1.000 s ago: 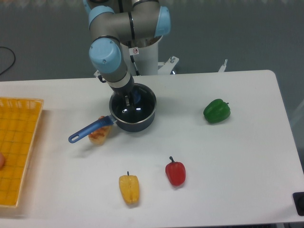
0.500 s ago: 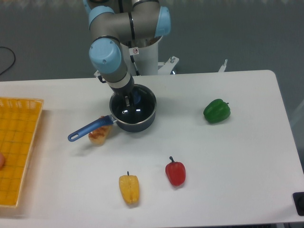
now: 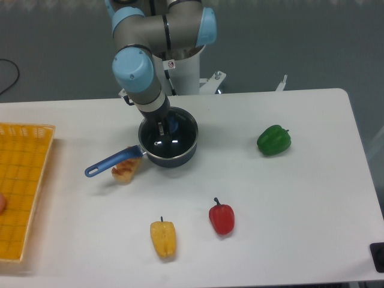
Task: Open the lid
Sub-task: 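Lift the glass lid slightly off the saucepan rim, then raise the held lid and move it away from the saucepan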
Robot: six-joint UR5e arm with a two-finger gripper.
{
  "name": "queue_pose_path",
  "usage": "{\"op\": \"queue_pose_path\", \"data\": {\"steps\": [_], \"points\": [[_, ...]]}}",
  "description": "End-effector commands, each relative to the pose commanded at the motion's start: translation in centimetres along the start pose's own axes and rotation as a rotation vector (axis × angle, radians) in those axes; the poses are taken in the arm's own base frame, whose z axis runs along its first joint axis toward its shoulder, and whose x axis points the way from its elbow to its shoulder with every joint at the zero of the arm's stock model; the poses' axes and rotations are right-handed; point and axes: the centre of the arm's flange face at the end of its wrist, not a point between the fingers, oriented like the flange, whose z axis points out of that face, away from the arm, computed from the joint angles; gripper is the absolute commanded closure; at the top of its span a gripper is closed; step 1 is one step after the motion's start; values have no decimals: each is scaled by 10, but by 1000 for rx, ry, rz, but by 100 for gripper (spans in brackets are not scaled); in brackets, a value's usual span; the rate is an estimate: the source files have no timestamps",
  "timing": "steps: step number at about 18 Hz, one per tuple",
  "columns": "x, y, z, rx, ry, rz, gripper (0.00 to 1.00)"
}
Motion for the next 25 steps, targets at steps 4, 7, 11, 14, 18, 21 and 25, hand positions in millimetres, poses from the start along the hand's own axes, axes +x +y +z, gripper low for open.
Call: {"op": "queue_pose_path", "data": {"steps": [4, 7, 11, 14, 18, 21, 25], "points": [[-8, 9, -18, 1, 14, -8, 34], [-15, 17, -28, 10, 0, -26, 34], [-26, 37, -36, 38, -24, -67, 34], [-38, 48, -35, 42, -25, -72, 34], [-56, 71, -35, 45, -29, -64, 34], [-66, 78, -31, 43, -24, -66, 34], [-80, 88, -31, 39, -29, -79, 34]]}}
